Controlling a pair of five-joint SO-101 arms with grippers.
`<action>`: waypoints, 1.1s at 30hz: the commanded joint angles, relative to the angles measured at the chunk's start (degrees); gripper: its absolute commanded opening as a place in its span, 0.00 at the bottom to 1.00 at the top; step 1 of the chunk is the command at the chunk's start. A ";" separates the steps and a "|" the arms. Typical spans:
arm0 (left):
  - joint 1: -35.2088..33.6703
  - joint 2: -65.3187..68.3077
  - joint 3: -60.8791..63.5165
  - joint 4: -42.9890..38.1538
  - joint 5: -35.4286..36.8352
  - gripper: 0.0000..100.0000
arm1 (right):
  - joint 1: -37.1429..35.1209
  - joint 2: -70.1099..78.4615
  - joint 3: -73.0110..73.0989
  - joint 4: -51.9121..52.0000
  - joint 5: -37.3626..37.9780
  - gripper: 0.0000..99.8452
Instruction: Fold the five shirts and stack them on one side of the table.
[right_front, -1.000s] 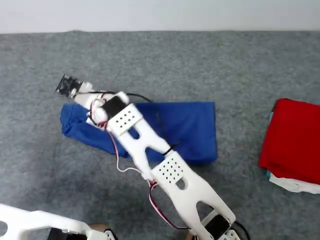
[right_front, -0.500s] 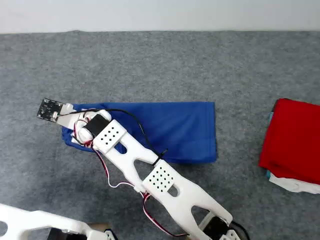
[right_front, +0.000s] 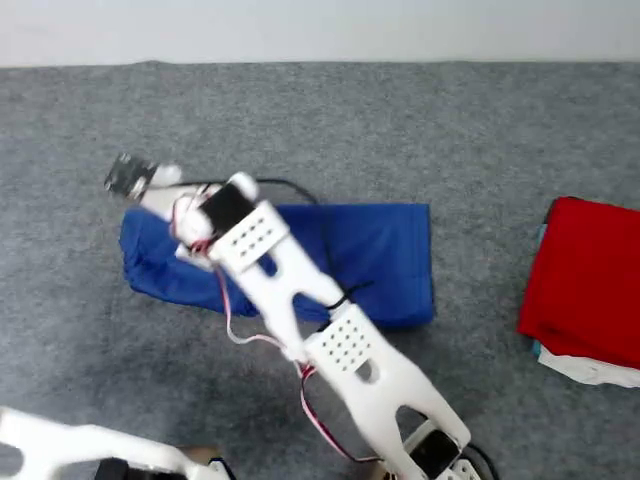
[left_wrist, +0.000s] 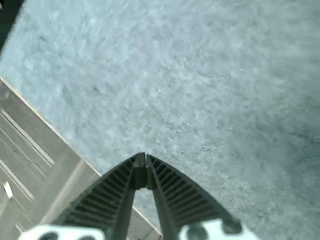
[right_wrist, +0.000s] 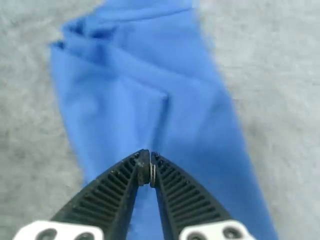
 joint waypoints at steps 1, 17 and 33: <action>4.75 -6.33 -2.24 5.54 0.35 0.00 | 5.58 -9.89 -1.14 2.59 -3.08 0.01; 18.37 -22.95 10.24 14.24 0.62 0.00 | 29.32 -36.79 47.56 2.42 -22.42 0.14; 18.46 -22.51 12.62 13.27 0.53 0.00 | 38.11 -32.84 62.33 -5.41 -29.36 0.25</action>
